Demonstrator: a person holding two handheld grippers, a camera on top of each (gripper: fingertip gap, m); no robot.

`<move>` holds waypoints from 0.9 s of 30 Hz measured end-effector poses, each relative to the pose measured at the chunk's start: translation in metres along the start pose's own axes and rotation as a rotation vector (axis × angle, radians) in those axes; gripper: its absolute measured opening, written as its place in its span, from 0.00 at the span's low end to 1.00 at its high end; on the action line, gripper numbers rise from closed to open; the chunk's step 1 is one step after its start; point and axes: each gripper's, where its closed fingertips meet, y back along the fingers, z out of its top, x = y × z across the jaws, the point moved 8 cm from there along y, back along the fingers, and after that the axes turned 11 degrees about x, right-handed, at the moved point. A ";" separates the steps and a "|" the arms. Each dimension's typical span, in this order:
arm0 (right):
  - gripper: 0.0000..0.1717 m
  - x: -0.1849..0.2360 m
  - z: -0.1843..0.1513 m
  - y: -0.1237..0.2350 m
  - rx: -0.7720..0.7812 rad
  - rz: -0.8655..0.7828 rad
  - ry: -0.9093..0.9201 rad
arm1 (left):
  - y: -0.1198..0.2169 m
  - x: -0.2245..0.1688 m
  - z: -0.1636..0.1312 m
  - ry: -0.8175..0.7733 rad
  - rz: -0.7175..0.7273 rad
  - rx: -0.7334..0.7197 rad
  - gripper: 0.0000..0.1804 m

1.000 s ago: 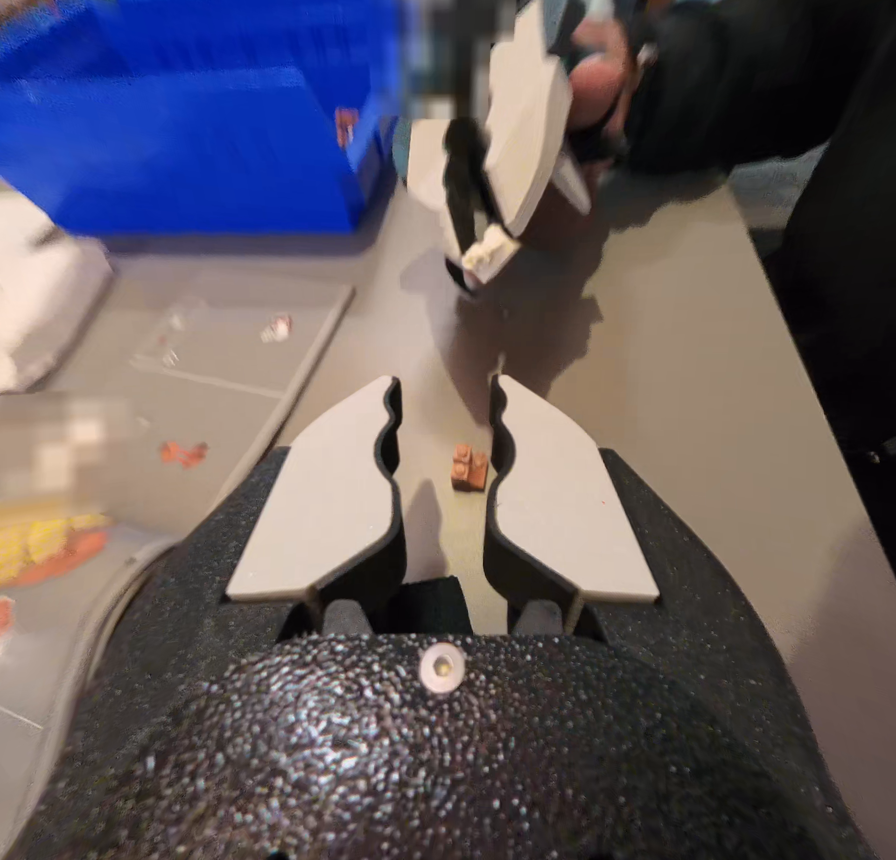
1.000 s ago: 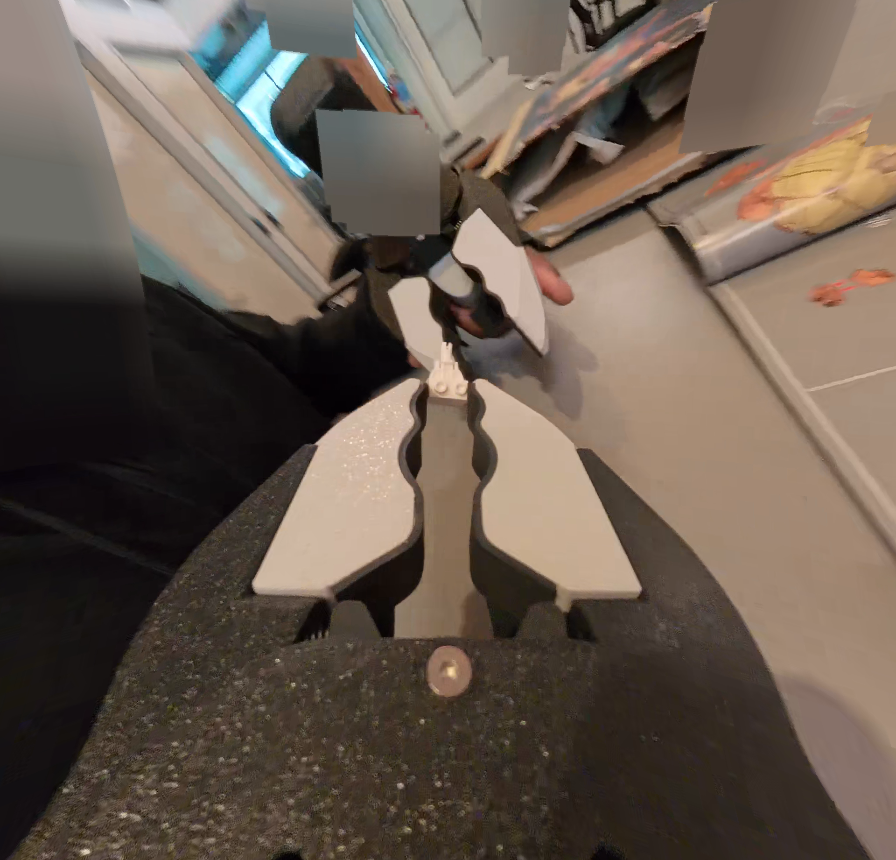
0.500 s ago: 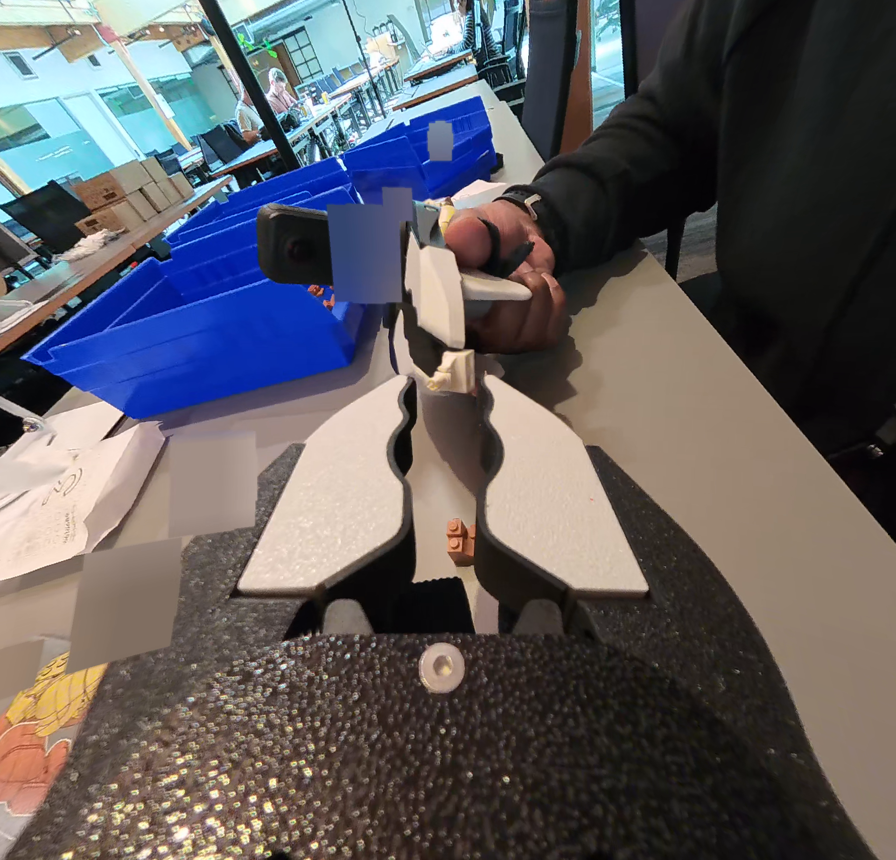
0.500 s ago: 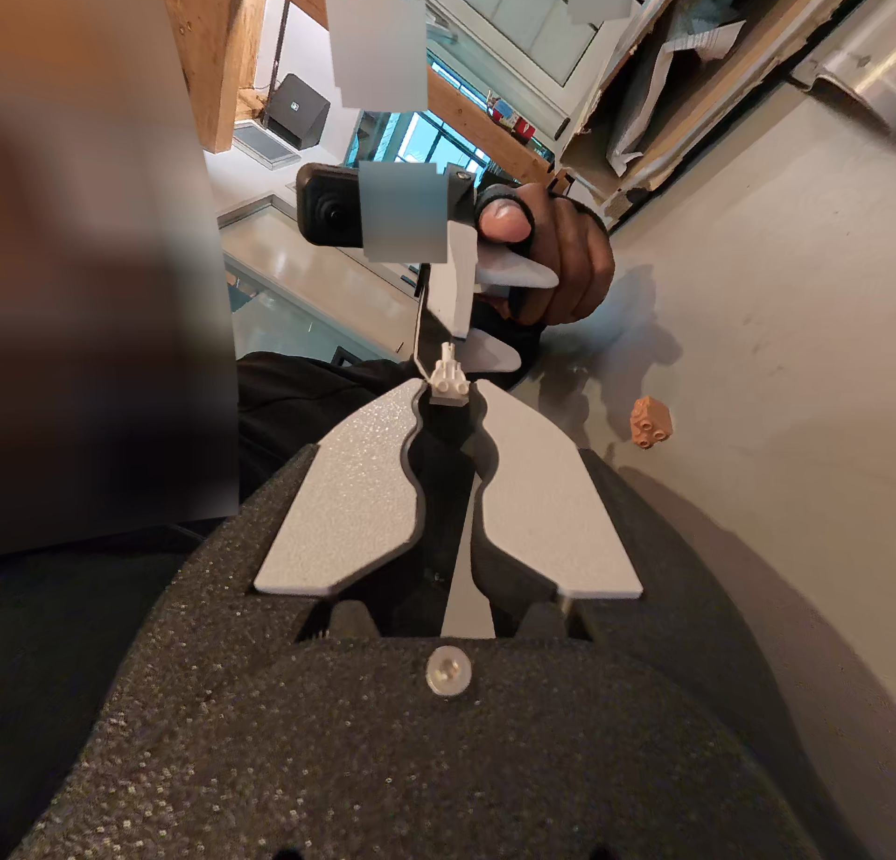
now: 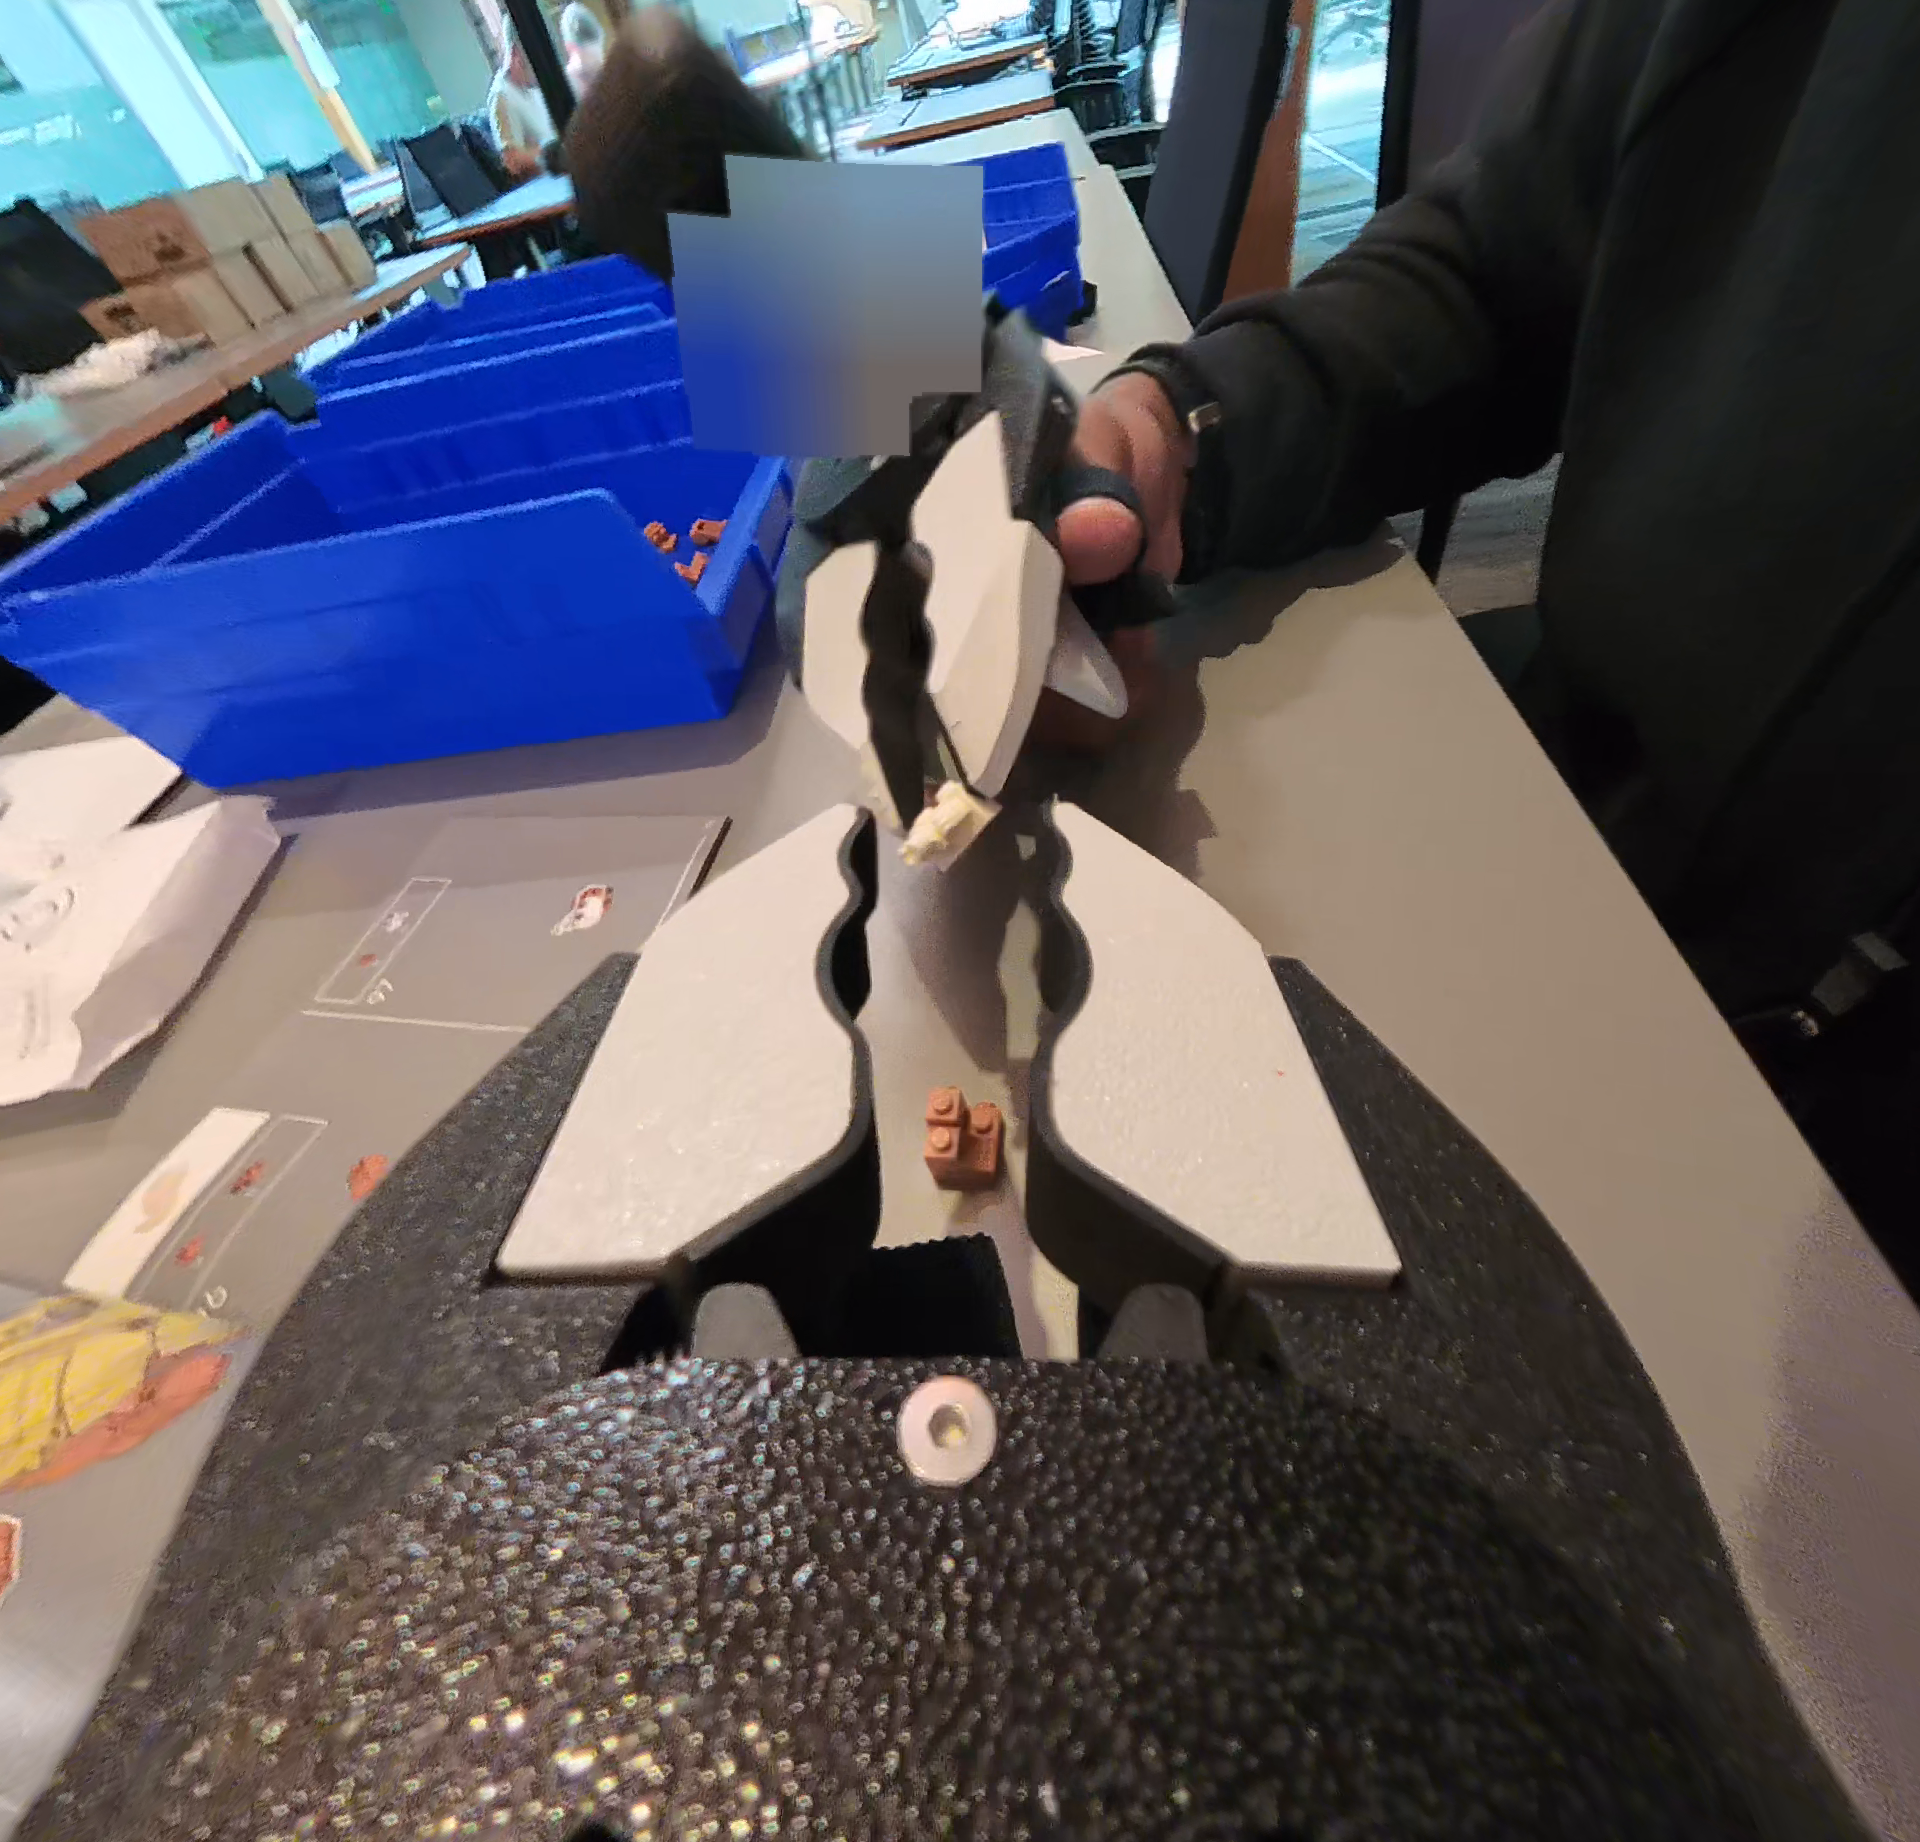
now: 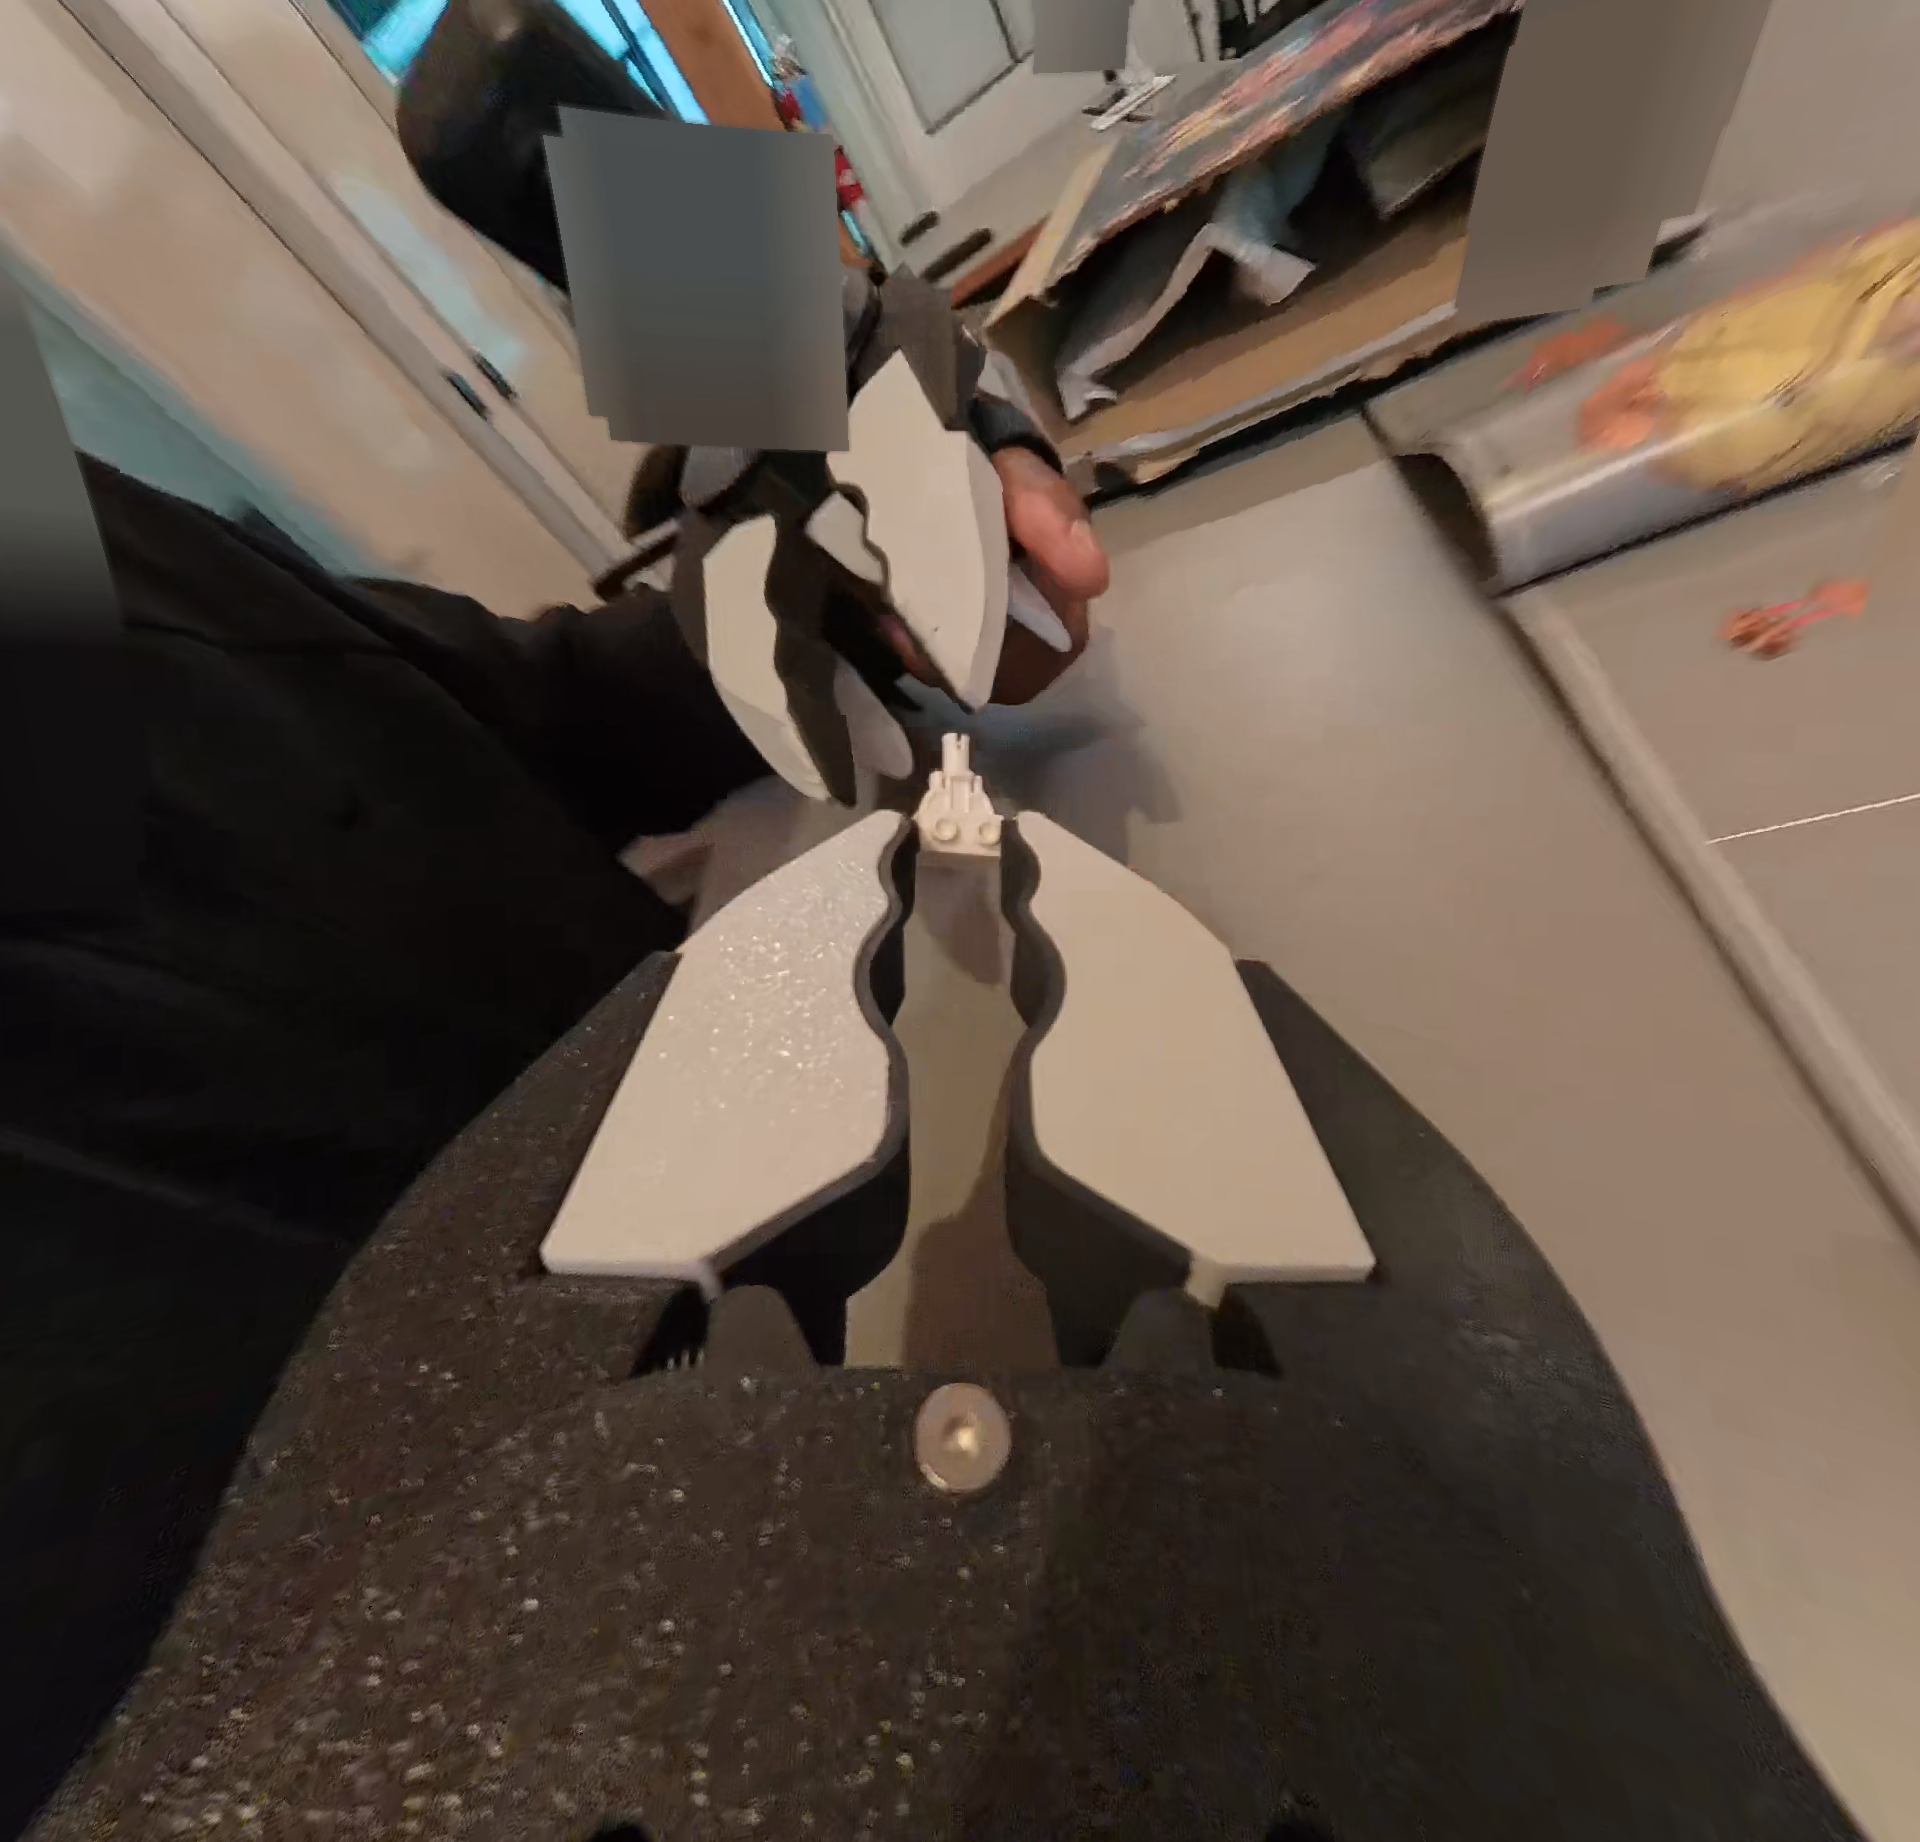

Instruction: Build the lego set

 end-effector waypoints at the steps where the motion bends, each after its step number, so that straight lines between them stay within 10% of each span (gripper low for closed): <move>1: 0.09 0.001 0.000 0.002 0.004 -0.033 0.036 | 0.000 0.002 -0.001 0.029 0.003 0.006 0.16; 18: 0.09 -0.002 -0.005 0.003 0.048 -0.244 0.178 | 0.009 0.031 -0.023 0.253 0.124 0.104 0.13; 27: 0.09 0.005 -0.008 -0.007 0.110 -0.302 0.288 | -0.001 0.009 -0.020 0.087 0.002 0.158 0.12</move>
